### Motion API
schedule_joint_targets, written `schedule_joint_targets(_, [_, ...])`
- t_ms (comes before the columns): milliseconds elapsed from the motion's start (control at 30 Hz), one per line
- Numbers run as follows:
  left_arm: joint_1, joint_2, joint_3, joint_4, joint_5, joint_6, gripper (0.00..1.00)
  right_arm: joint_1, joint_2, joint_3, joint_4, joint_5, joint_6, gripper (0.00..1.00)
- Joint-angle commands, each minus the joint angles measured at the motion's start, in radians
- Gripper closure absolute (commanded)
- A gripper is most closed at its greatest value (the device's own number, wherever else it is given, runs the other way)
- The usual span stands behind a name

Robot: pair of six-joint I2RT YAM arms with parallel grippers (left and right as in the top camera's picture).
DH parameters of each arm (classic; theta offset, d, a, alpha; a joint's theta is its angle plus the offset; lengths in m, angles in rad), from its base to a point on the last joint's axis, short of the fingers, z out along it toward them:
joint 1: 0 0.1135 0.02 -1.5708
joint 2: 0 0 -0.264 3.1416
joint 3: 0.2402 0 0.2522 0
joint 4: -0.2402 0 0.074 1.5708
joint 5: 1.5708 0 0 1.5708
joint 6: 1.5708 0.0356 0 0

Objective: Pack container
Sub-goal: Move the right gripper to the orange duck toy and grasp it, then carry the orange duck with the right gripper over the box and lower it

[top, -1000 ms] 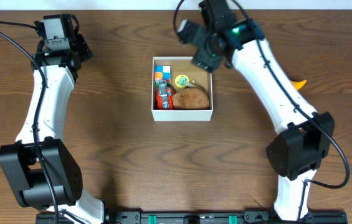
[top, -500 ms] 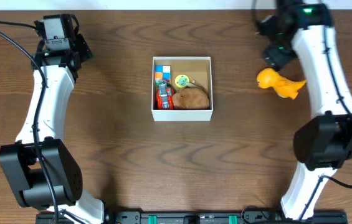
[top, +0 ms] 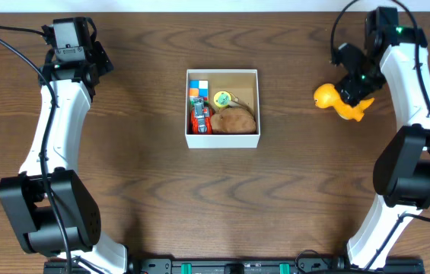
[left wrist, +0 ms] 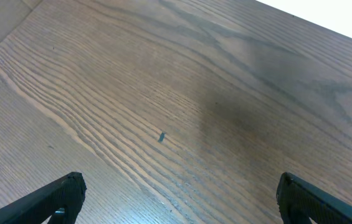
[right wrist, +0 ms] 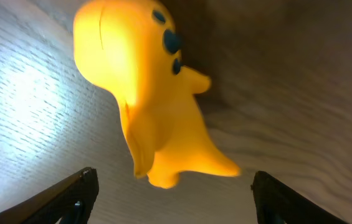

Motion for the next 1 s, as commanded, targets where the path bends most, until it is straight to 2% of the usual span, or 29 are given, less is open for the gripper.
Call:
schedule_joint_targets(0, [0.003,-0.008,0.013,-0.002,-0.009,0.005,0.02,-0.009,0.011,-0.072,0.036,-0.054,-0.042,0.17])
schedule_joint_targets(200, [0.003,-0.008,0.013,-0.002,-0.009,0.005,0.02,-0.008,0.011,-0.220,0.182,-0.113,-0.050,0.14])
schedule_joint_targets(267, [0.003,-0.008,0.013,-0.002,-0.009,0.005,0.02,-0.006,0.011,-0.253,0.213,-0.114,-0.050,0.19])
schedule_joint_targets(333, [0.003,-0.008,0.013,-0.002,-0.009,0.005,0.02,-0.005,0.011,-0.258,0.215,-0.114,-0.050,0.35])
schedule_joint_targets(400, [0.003,-0.008,0.013,-0.002,-0.009,0.005,0.02,0.000,0.008,-0.251,0.214,-0.112,-0.050,0.69])
schedule_joint_targets(433, [0.003,-0.008,0.013,-0.002,-0.009,0.005,0.02,0.003,0.008,-0.241,0.213,-0.112,-0.049,0.84])
schedule_joint_targets(500, [0.003,-0.008,0.013,-0.002,-0.009,0.005,0.02,0.014,0.008,-0.204,0.208,-0.112,-0.045,0.99])
schedule_joint_targets(733, [0.003,-0.008,0.013,-0.002,-0.009,0.005,0.02,0.124,0.008,0.061,0.185,-0.113,-0.048,0.99])
schedule_joint_targets(967, [0.003,-0.008,0.013,-0.002,-0.009,0.005,0.02,0.293,0.008,0.285,0.234,-0.225,-0.191,0.99])
